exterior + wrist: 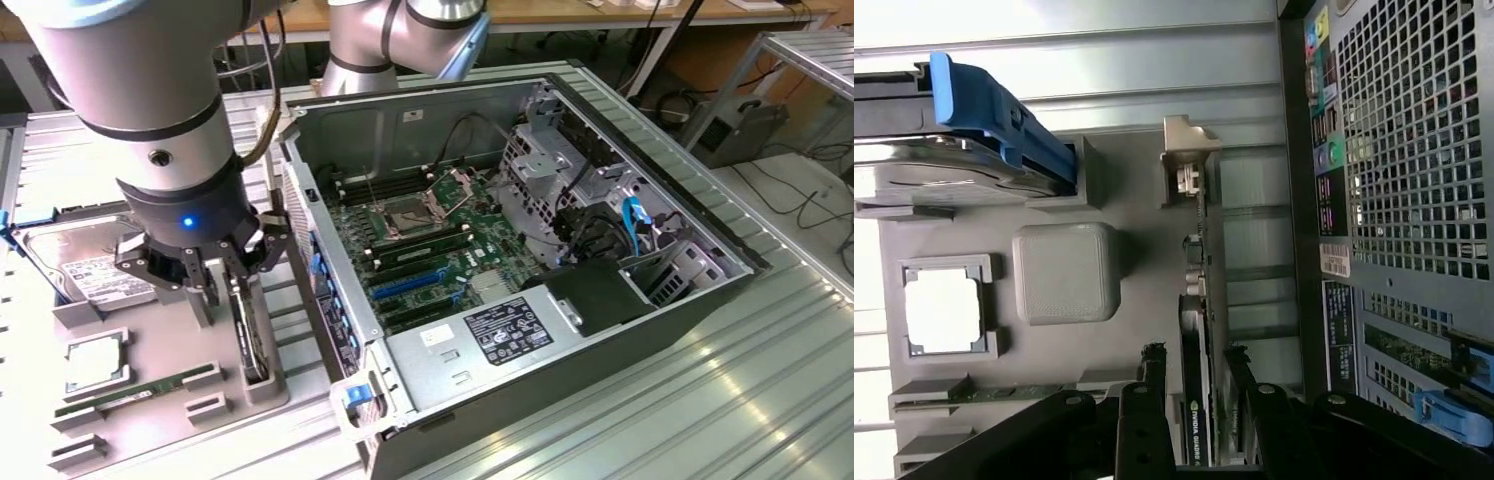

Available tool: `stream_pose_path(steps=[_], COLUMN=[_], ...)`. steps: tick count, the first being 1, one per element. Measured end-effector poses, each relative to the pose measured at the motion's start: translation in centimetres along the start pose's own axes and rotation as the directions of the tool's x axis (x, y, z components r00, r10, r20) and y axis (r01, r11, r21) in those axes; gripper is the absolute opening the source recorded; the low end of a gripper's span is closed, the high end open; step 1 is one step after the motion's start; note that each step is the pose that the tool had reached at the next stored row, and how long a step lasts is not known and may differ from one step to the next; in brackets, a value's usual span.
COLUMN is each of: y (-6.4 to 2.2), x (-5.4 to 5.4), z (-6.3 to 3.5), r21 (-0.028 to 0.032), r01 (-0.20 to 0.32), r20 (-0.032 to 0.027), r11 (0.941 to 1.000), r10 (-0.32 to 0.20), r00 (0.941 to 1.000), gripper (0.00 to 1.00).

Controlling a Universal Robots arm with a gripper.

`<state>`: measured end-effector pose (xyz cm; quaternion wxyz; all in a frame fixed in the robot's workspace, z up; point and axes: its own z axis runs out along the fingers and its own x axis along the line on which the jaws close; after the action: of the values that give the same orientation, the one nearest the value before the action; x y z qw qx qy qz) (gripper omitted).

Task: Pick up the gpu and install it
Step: 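Pick up the gpu and move the gpu toward the slot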

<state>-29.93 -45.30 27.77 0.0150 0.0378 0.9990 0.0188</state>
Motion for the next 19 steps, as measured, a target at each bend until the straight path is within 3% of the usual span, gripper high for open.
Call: stream_pose_path(steps=[5, 19], y=[-0.05, -0.12], x=[-0.1, 0.0], z=[1.51, 3.23], r21=[0.0000, -0.0011], r01=[0.000, 0.000], r20=[0.0002, 0.0087], r11=[1.0000, 1.0000], r10=[0.000, 0.000], r00=[1.0000, 1.0000], gripper=[0.36, 0.36])
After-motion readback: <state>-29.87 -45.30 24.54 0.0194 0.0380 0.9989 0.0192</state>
